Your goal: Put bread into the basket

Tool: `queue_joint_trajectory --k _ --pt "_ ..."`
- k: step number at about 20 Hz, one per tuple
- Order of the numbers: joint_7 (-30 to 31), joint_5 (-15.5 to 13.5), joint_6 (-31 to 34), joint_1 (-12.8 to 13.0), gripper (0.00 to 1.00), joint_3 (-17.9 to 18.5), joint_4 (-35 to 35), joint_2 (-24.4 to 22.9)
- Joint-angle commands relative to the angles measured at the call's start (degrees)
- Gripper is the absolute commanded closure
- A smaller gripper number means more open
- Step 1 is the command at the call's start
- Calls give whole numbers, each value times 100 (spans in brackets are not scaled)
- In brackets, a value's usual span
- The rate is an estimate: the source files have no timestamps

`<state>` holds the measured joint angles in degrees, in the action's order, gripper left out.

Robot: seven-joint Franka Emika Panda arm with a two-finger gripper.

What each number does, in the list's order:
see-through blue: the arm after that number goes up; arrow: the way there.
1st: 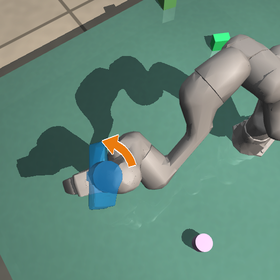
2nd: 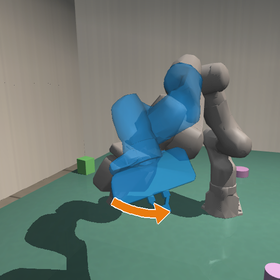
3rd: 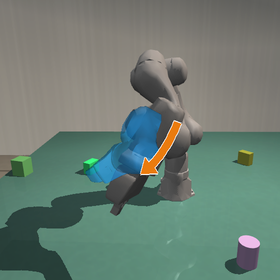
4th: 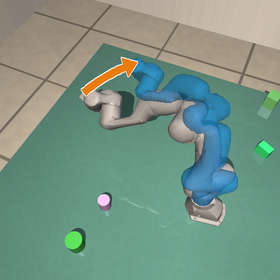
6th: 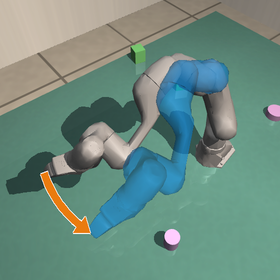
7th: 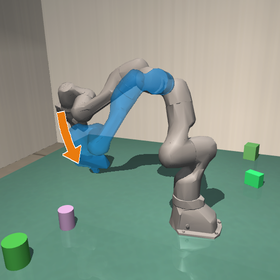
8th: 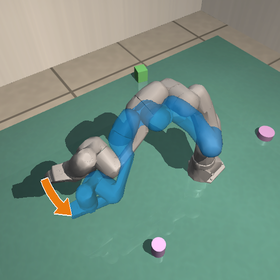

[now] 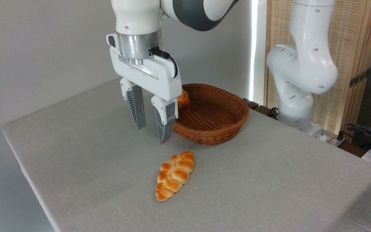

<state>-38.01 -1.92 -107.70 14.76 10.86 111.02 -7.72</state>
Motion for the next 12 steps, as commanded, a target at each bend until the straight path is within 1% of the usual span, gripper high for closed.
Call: queue_joint_trajectory --k 1,7,12 --pt "-163 -37 -6 1 0 57 -46 -10" --pt "-215 -37 -6 1 0 57 -46 -63" --pt "-347 -37 -41 1 0 110 -2 -10"
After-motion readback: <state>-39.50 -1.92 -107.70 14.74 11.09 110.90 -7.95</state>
